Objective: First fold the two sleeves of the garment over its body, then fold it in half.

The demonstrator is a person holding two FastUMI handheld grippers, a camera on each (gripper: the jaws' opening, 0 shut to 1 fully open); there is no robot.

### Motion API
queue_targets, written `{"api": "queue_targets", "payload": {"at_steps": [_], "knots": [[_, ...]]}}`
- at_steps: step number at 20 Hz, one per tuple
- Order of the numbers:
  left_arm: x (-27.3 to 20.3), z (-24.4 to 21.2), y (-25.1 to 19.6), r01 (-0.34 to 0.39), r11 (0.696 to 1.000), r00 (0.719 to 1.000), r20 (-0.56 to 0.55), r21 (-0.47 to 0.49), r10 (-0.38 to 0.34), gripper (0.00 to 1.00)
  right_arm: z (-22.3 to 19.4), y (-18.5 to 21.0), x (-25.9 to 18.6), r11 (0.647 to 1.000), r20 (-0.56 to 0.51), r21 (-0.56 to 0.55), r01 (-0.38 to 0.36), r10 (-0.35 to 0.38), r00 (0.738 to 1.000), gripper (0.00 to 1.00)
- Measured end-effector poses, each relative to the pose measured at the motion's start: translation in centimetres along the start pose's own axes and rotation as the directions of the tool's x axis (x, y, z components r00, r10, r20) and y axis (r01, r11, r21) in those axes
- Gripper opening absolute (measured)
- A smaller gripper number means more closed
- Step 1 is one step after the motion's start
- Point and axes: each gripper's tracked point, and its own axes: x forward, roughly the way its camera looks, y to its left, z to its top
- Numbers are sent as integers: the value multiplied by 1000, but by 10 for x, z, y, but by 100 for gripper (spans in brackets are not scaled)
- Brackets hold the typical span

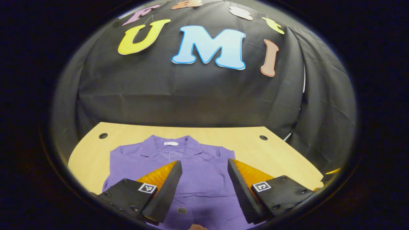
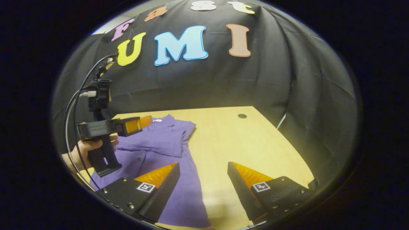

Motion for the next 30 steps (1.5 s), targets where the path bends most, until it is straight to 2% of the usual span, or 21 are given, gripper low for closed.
{"api": "queue_targets", "payload": {"at_steps": [5, 15, 19, 25, 30], "knots": [[-60, -22, 54, -46, 999, 999, -24, -25, 45, 93, -27, 13, -6, 1000, -39, 12, 23, -22, 999, 94], [-185, -108, 158, -136, 990, 986, -102, -36, 132, 94, -94, 28, -15, 996, -154, 53, 75, -66, 986, 94], [-229, -156, 190, -152, 987, 978, -155, -49, 143, 94, -119, 29, -18, 993, -202, 73, 94, -77, 976, 94], [-276, -213, 213, -167, 985, 960, -236, -40, 153, 95, -142, 29, -22, 992, -252, 64, 110, -91, 964, 95], [-299, -244, 213, -178, 983, 943, -294, -44, 157, 94, -154, 28, -25, 991, -273, 54, 122, -103, 956, 94]]}}
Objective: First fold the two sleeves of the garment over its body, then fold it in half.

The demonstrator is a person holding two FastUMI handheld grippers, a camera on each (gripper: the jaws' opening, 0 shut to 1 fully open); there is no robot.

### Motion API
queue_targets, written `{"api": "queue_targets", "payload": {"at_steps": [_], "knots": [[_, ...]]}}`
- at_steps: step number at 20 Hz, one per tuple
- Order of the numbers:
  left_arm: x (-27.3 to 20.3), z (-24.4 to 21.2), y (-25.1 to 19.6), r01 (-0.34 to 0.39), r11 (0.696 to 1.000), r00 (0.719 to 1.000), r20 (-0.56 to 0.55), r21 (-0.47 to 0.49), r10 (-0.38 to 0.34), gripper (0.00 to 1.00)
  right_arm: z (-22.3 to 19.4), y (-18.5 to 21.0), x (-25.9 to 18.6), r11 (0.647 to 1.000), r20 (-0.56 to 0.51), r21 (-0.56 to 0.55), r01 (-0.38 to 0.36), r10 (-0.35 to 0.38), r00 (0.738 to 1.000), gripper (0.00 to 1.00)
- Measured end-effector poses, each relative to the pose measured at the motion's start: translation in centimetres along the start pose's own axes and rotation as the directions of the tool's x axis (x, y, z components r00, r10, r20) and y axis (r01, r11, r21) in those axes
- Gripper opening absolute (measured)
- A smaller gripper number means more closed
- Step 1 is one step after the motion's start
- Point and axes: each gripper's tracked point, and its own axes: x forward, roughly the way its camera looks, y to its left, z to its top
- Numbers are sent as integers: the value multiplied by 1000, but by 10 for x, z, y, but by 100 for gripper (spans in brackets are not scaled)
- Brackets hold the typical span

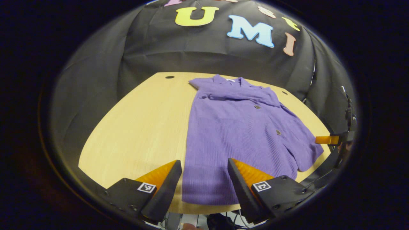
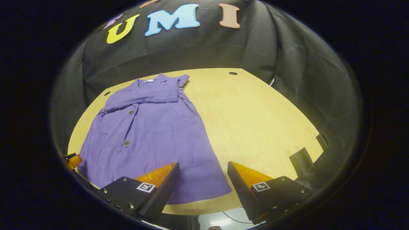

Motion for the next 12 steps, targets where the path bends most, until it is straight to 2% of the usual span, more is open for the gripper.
{"api": "queue_targets", "payload": {"at_steps": [5, 9, 11, 12], "knots": [[-7, -22, 0, -16, 999, 999, -28, 32, 17, 94, -11, 5, 0, 1000, -23, -19, -12, 11, 1000, 94], [-6, -25, -15, -9, 999, 1000, -27, 42, 10, 98, -23, -2, 4, 993, -29, -113, 41, -44, 999, 94], [-4, -27, -21, -13, 998, 1000, -27, 62, 15, 96, -38, 9, 3, 995, -78, -102, 1, -9, 997, 96], [-1, -27, -25, -13, 997, 1000, -27, 74, 15, 94, -35, 14, 5, 998, -63, -69, -10, 6, 998, 95]]}}
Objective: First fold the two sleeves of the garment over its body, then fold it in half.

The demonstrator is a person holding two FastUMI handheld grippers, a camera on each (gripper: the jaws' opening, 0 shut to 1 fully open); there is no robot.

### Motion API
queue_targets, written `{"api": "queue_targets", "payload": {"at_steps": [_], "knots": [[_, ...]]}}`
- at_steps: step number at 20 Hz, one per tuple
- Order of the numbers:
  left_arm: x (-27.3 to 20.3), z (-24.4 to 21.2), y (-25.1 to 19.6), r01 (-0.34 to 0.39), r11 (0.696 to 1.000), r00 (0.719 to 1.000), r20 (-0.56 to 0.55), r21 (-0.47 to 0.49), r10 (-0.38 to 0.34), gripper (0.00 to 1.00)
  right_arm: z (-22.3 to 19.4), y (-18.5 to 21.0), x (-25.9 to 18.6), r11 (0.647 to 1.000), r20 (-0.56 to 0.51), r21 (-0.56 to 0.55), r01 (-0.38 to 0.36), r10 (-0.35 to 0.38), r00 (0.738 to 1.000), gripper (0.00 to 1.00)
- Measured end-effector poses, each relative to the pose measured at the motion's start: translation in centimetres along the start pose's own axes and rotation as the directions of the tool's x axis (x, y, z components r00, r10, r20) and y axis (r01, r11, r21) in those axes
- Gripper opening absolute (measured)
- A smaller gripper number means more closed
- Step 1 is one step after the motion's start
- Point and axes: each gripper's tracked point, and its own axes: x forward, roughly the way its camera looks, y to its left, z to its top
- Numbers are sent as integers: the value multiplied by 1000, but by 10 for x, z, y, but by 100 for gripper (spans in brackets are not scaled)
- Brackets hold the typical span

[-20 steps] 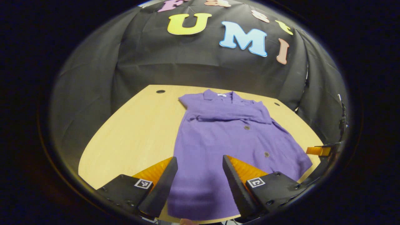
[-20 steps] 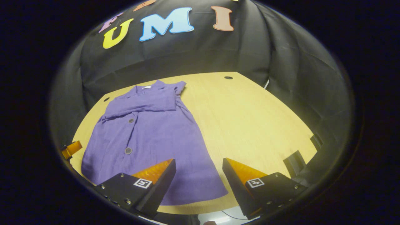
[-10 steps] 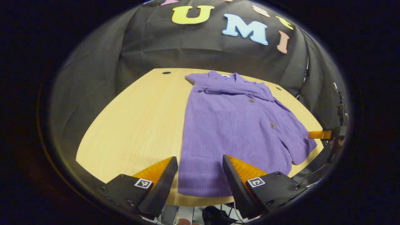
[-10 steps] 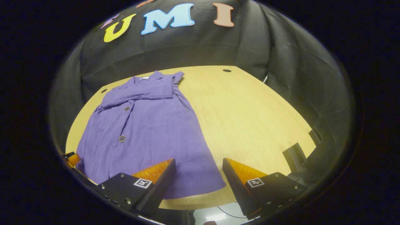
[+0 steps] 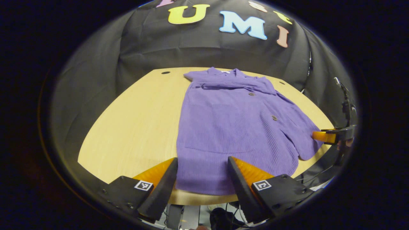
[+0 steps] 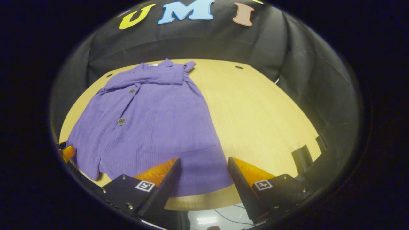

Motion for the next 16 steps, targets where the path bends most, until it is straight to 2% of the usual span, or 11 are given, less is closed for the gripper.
{"api": "queue_targets", "payload": {"at_steps": [4, 6, 8, 9, 10, 11, 12, 13, 14, 15, 16], "knots": [[6, -1, -8, -6, 998, 1000, -1, 58, 6, 92, -3, 8, 1, 999, -24, 40, -17, 18, 1000, 96], [8, 1, -10, 4, 998, 1000, 8, 56, -4, 87, 0, 15, 2, 999, -24, 28, -36, 37, 999, 91], [12, 4, -13, 13, 999, 1000, 12, 47, -14, 70, 0, 21, 2, 999, -26, 20, -48, 48, 999, 71], [13, 6, -14, 19, 999, 1000, 16, 37, -20, 56, 2, 24, 2, 998, -26, 21, -57, 57, 998, 55], [15, 6, -17, 28, 999, 1000, 14, 27, -28, 43, 0, 25, 1, 998, -27, 40, -52, 53, 998, 51], [17, 6, -16, 26, 1000, 1000, 9, 10, -26, 29, 1, 26, 1, 998, -35, 39, -54, 55, 998, 30], [17, 7, -17, 34, 999, 999, 0, -4, -34, 20, 1, 28, 2, 998, -45, 36, -58, 59, 997, 30], [17, 8, -20, 49, 999, 999, -17, -11, -49, 17, 12, 25, 5, 997, -20, 56, -45, 46, 999, 30], [17, 10, -18, 47, 998, 998, -31, -34, -48, 17, 0, 25, 1, 995, -49, 81, -53, 57, 997, 18], [17, 10, -20, 55, 997, 997, -43, -55, -57, 9, 2, 26, 0, 994, -48, 91, -53, 57, 997, 5], [16, 10, -21, 71, 995, 996, -53, -70, -75, 9, 3, 27, 2, 993, -57, 101, -56, 62, 996, 5]]}}
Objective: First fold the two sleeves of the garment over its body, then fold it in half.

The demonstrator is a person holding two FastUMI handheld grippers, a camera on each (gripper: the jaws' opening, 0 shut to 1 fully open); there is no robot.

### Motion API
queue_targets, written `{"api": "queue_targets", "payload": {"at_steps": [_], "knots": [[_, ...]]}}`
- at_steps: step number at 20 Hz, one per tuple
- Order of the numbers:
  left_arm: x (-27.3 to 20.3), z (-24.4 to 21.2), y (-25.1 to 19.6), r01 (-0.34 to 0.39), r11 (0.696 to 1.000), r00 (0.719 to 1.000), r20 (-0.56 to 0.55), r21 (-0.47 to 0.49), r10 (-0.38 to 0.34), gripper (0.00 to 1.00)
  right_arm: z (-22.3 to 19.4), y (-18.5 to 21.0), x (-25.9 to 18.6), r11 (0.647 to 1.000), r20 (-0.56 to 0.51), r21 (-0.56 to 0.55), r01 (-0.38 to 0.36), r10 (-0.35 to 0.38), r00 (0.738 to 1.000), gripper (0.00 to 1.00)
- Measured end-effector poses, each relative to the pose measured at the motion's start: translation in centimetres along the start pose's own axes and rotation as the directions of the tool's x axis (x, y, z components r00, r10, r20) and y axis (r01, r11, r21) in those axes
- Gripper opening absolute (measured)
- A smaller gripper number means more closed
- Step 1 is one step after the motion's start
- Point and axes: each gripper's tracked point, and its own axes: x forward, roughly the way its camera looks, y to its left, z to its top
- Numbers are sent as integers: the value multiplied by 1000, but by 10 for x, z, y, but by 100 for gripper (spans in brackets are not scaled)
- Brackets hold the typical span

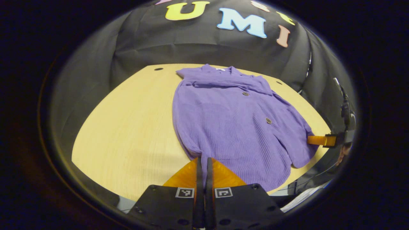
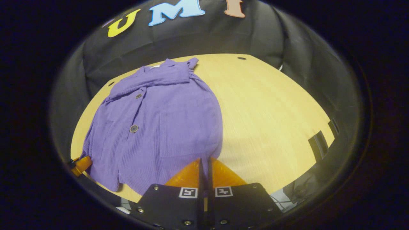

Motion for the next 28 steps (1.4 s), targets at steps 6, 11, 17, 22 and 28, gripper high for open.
{"api": "queue_targets", "payload": {"at_steps": [6, 11, 17, 22, 28], "knots": [[-22, 33, -10, 82, 993, 995, 57, -89, -77, 7, 51, 18, -40, 990, 106, 82, -115, 106, 989, 5], [-38, 89, -30, 191, 969, 974, 156, -159, -166, 7, 93, 34, -53, 969, 183, 138, -204, 178, 967, 5], [-31, 164, -39, 207, 964, 961, 220, -165, -169, 7, 147, 59, -59, 951, 243, 99, -292, 261, 934, 5], [-8, 235, -25, 180, 963, 953, 279, -198, -121, 7, 222, 70, -46, 906, 295, 162, -392, 334, 895, 5], [43, 327, -9, 159, 963, 940, 333, -220, -79, 7, 307, 70, -6, 902, 325, 144, -406, 344, 881, 5]]}}
